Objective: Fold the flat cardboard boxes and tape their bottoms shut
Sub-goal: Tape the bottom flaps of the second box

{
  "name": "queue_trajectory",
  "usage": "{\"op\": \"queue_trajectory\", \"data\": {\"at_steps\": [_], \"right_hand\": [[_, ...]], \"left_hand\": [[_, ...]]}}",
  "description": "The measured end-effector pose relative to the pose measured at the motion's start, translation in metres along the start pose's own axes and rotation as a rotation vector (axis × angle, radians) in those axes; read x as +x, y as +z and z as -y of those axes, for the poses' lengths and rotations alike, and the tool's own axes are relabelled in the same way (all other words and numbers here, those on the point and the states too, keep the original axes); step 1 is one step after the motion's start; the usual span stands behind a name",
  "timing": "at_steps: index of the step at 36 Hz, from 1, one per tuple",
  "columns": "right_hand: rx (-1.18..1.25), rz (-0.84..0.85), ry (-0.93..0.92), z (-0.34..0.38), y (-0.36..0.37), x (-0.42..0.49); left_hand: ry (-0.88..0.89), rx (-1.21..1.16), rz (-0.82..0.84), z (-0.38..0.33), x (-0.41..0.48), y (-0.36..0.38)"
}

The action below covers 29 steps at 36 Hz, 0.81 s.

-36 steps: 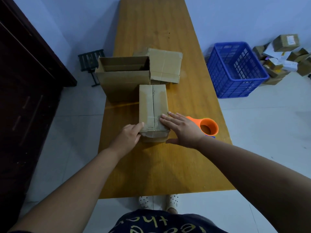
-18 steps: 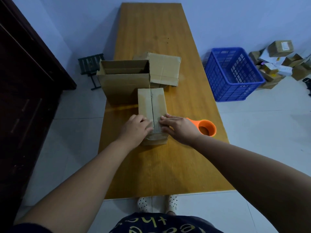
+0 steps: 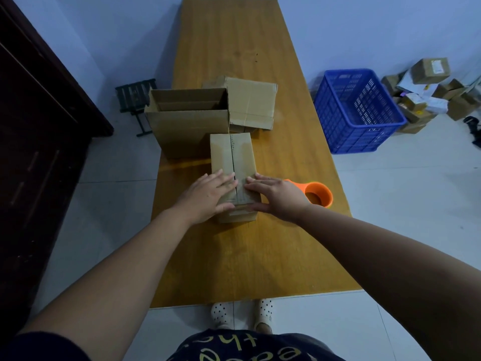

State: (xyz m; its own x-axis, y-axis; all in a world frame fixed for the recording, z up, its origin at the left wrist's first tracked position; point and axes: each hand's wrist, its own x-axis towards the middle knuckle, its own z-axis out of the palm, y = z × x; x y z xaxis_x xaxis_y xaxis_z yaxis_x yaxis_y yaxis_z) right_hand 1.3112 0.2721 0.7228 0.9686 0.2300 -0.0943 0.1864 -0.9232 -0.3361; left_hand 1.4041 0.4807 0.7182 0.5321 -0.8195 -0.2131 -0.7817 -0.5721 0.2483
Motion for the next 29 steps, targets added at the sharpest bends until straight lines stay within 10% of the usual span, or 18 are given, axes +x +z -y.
{"op": "queue_trajectory", "data": {"at_steps": [29], "right_hand": [[0.037,-0.236,-0.065,-0.007,0.025,-0.001]], "left_hand": [[-0.145,-0.203,-0.105,-0.012,0.0,0.021]]}}
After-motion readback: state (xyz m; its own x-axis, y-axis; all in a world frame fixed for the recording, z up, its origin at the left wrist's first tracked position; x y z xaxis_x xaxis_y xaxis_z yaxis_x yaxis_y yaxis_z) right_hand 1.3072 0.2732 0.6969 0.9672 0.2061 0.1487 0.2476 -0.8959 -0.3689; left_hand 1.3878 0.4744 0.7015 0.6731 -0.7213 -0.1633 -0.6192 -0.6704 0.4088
